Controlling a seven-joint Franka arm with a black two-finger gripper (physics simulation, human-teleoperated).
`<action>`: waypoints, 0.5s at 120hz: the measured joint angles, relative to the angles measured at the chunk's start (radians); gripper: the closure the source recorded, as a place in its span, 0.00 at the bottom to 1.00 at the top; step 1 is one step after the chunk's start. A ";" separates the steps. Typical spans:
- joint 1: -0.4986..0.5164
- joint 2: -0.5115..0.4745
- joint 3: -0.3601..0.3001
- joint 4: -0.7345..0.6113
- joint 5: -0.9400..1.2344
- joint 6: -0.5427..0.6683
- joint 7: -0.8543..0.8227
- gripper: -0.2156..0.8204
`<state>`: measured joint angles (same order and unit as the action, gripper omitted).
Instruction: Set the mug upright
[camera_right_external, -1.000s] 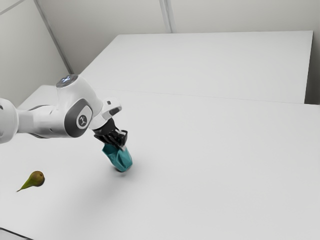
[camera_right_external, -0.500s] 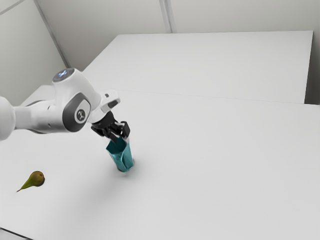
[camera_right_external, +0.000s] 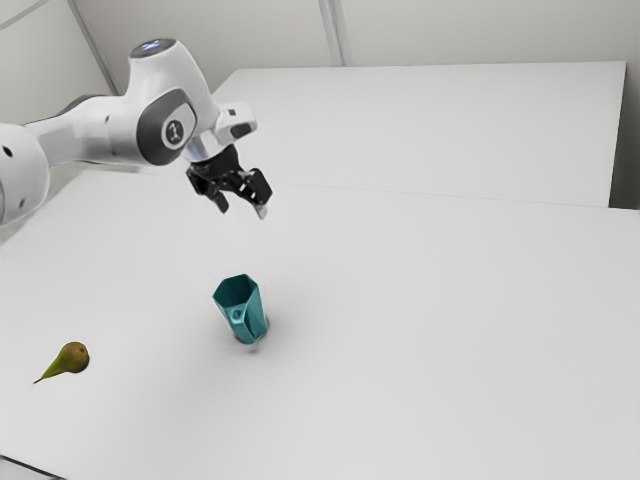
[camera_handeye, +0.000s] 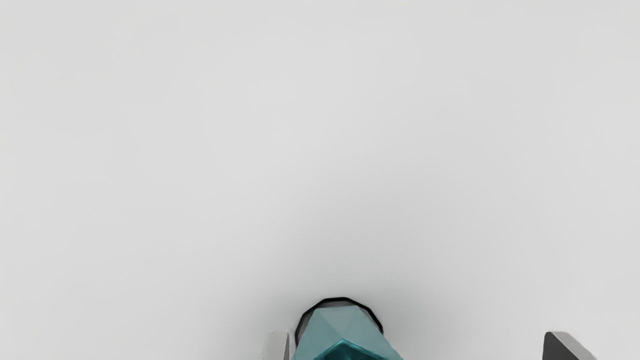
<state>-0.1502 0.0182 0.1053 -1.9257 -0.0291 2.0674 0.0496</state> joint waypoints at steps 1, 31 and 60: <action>-0.003 -0.001 0.003 0.003 0.002 -0.006 0.001 0.26; -0.044 -0.037 0.027 0.117 0.027 -0.165 0.048 0.22; -0.033 -0.018 0.017 0.261 0.021 -0.276 0.101 0.21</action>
<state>-0.1828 0.0001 0.1224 -1.6647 -0.0078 1.7916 0.1509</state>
